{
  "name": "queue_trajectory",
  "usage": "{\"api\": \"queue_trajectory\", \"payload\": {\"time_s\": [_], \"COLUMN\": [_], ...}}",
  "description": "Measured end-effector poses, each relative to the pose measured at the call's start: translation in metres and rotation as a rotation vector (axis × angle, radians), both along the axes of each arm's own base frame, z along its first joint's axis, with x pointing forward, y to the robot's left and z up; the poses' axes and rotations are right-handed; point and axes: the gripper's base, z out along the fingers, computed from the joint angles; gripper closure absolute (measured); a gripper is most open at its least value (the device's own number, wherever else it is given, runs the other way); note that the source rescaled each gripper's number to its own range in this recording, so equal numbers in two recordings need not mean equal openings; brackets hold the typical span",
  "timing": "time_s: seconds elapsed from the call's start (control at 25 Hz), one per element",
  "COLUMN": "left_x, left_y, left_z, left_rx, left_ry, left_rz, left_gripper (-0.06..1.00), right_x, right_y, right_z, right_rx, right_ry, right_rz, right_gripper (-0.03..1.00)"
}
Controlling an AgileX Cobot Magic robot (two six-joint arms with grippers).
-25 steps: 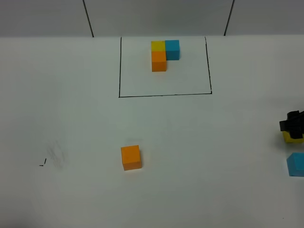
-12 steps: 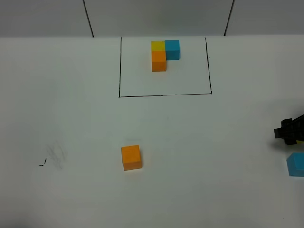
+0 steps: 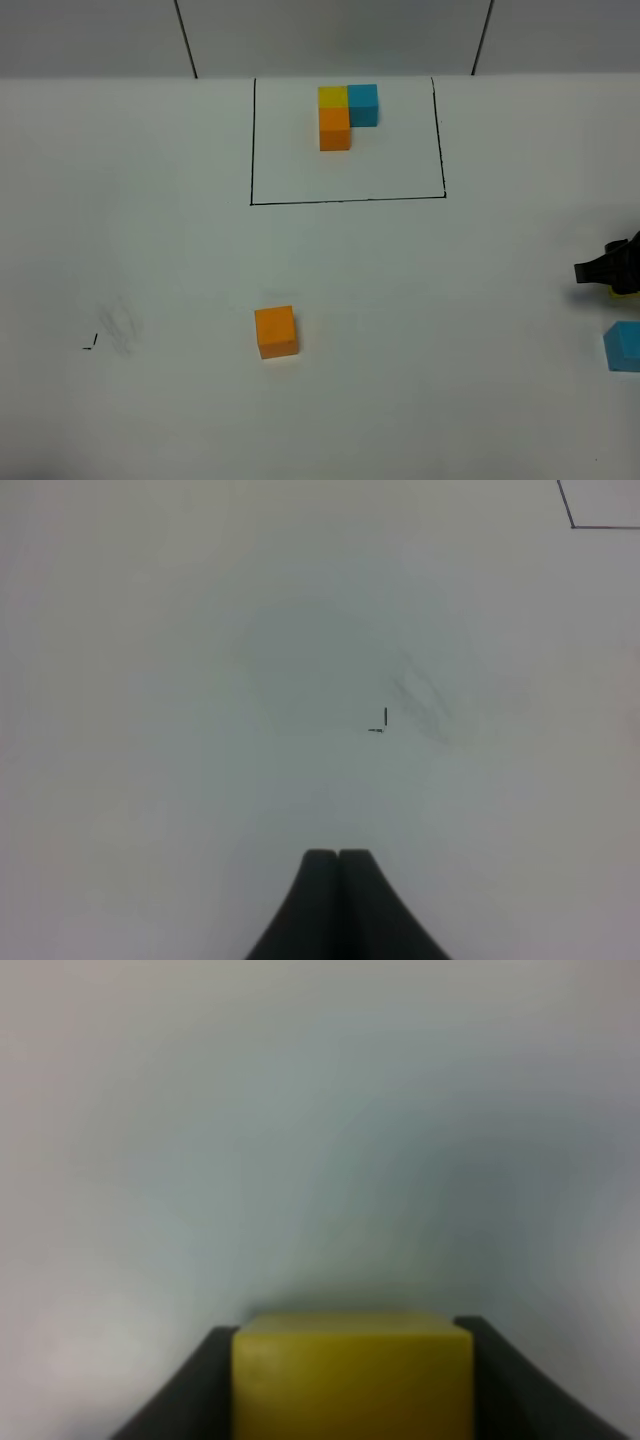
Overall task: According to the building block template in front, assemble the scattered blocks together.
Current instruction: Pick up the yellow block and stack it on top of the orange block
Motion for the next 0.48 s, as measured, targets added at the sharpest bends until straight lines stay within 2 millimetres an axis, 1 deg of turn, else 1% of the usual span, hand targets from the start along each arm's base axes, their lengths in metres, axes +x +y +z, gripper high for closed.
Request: {"api": "queue_trajectory", "payload": {"time_s": [0.48], "left_x": [0.0], "left_y": [0.0], "left_z": [0.0], "left_rx": [0.0], "left_ry": [0.0], "left_rz": [0.0], "left_gripper": [0.94], "right_x": [0.0001], "right_y": [0.0], "right_z": [0.0001], "right_rx": [0.0], "right_ry": [-0.002], "right_rz": [-0.001], "right_gripper": [0.36]}}
